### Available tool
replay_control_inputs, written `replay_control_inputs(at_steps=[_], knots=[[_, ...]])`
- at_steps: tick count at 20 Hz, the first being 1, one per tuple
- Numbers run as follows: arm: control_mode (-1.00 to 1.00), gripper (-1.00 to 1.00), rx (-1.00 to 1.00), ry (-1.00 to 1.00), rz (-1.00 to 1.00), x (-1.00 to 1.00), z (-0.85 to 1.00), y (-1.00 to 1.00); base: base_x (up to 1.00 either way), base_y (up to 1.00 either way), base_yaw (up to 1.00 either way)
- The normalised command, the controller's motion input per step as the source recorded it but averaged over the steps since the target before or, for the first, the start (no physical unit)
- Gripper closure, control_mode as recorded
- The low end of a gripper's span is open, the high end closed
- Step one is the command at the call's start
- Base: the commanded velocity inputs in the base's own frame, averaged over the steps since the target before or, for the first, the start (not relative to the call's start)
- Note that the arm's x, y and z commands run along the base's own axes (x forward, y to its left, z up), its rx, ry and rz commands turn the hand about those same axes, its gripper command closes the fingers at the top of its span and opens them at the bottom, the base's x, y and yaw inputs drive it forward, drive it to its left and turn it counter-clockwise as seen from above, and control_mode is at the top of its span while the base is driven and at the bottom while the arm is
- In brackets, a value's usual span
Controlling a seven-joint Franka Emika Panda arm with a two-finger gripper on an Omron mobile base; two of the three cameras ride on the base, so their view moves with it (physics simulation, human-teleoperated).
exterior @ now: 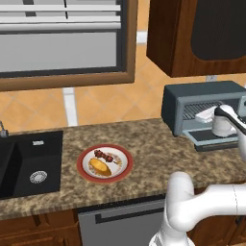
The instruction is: Pick up the kebab skewer and baguette bread, and place them inside the toaster oven. Close the toaster oven door and start by setting the timer.
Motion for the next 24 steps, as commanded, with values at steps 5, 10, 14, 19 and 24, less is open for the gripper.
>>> replay_control_inputs(at_steps=[5, 10, 14, 19, 24], knots=[[-1.00, -1.00, 0.00, 0.03, -0.05, 0.01, -0.62, -0.01, 0.00, 0.00, 0.00], [-1.00, -1.00, -0.02, 0.11, -0.02, -0.25, -0.79, -0.02, 0.00, 0.00, 0.00], [-1.00, -1.00, 0.00, 0.16, 0.00, -0.87, -0.82, -0.03, 0.00, 0.00, 0.00], [-1.00, -1.00, -0.01, 0.30, 0.00, -1.00, -0.88, -0.09, 0.00, 0.00, 0.00], [-1.00, -1.00, -0.04, 0.37, 0.00, -1.00, -0.64, -0.04, 0.00, 0.00, 0.00]])
